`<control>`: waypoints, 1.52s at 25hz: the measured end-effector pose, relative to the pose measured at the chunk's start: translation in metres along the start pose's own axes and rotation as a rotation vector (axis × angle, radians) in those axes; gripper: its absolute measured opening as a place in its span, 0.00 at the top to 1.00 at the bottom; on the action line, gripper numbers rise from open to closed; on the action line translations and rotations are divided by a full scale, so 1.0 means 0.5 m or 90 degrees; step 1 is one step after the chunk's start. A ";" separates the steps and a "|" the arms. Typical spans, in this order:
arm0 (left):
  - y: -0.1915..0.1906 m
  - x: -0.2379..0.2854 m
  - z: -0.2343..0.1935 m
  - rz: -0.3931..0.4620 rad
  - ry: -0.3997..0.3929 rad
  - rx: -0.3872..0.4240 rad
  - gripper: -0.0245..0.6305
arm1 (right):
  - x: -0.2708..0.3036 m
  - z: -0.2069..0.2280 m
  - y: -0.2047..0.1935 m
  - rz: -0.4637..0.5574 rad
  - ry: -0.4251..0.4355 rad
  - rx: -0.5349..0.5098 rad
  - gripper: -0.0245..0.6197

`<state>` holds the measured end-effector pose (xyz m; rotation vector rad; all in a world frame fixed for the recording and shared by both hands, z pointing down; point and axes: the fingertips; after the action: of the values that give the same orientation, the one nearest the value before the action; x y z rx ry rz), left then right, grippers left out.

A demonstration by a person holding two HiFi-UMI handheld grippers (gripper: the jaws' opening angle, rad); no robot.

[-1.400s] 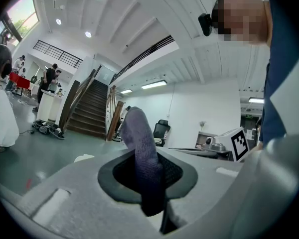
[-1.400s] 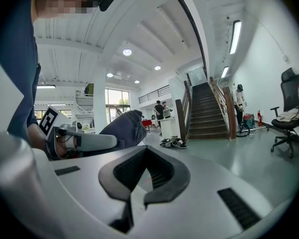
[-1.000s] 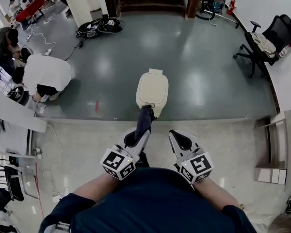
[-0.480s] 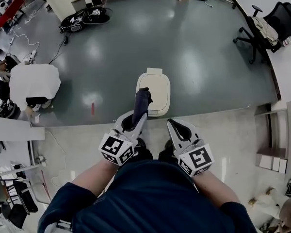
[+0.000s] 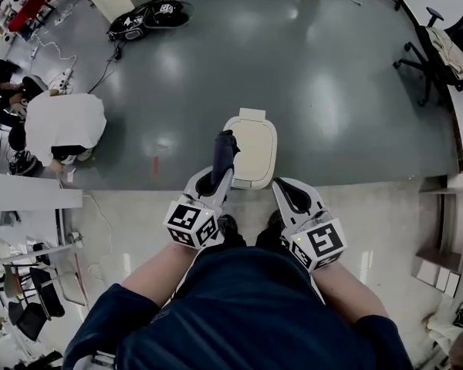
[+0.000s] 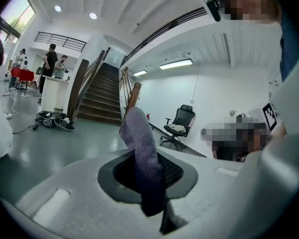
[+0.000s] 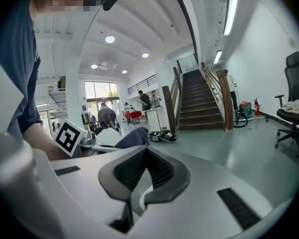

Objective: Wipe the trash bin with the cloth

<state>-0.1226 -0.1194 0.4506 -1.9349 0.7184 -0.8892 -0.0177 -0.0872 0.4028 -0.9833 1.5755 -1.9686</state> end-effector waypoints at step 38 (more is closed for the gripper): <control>-0.346 0.490 -0.378 -0.430 0.228 0.188 0.89 | 0.007 0.216 -0.152 -0.082 0.005 0.043 0.95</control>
<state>-0.1086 -0.3128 0.7474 -1.7753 0.0875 -1.6797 0.0685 -0.1405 0.4879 -1.0750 1.4720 -2.1000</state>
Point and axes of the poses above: the fingertips, and each gripper's own axes: x forward along the fingers, z to its right, y out of its top, and after that the axes turned 6 degrees about -x, right-handed
